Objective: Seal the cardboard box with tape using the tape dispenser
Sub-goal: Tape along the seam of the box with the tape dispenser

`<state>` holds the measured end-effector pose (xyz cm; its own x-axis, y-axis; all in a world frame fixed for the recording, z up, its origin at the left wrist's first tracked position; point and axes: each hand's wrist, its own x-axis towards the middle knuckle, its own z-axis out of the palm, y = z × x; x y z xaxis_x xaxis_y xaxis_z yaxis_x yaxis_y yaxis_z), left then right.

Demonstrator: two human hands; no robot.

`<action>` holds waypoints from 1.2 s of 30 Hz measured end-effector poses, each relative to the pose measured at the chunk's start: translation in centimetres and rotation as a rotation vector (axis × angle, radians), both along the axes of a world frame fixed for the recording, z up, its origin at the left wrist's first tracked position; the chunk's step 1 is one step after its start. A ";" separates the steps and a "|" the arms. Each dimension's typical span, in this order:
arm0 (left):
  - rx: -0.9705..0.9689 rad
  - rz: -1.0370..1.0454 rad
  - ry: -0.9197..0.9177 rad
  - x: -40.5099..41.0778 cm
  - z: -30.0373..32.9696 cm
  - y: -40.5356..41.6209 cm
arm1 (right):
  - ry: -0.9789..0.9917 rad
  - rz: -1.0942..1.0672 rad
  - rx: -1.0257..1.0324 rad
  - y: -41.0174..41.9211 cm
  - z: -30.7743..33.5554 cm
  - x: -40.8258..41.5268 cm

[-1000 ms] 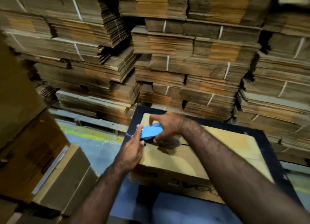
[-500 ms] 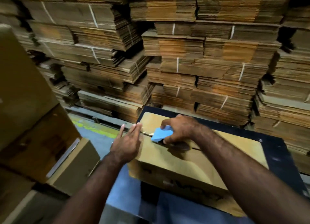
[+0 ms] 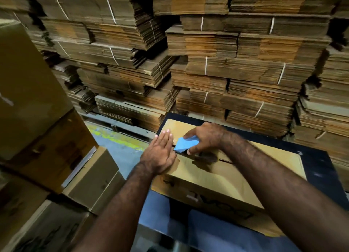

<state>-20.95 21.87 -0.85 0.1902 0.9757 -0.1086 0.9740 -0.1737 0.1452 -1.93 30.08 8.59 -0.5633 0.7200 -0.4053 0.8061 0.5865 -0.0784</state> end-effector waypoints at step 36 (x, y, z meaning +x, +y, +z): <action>0.037 0.080 -0.061 0.6 -1.4 2.8 | -0.070 -0.079 -0.036 -2.9 1.8 8.6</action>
